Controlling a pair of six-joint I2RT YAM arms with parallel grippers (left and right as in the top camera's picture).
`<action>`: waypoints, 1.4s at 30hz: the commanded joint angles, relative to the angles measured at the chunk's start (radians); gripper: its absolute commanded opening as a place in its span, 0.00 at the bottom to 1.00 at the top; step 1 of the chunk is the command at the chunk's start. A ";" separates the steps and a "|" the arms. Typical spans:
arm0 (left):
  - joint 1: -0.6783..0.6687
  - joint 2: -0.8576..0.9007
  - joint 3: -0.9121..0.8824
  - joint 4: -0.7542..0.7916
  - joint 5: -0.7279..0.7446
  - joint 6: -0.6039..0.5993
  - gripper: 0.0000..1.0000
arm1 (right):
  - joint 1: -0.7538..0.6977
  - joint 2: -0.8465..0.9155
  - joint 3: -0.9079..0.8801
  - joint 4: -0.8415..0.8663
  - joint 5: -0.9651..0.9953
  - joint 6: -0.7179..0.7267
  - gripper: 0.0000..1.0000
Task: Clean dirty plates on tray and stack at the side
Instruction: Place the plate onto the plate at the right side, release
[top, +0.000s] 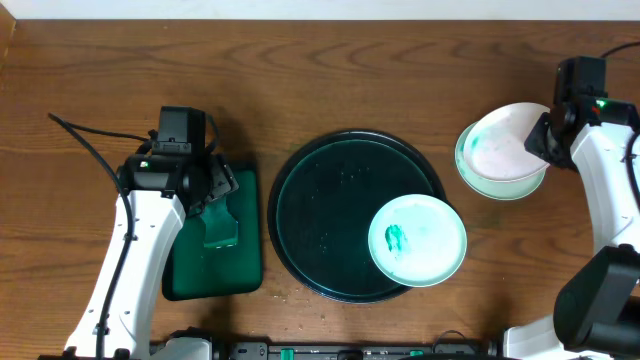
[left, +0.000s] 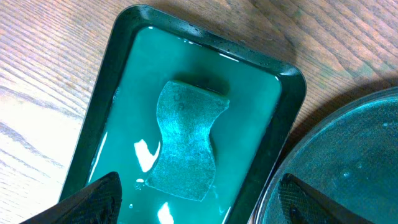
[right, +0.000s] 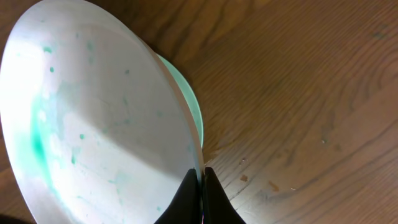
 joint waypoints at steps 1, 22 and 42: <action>0.002 -0.003 0.009 0.002 -0.006 -0.001 0.81 | 0.000 -0.006 0.003 -0.002 -0.032 0.023 0.01; 0.002 -0.003 0.009 0.001 -0.006 -0.001 0.81 | -0.008 -0.004 -0.101 0.029 -0.019 0.093 0.04; 0.002 -0.003 0.009 0.001 -0.005 -0.001 0.81 | 0.053 -0.019 -0.085 0.031 -0.312 -0.126 0.67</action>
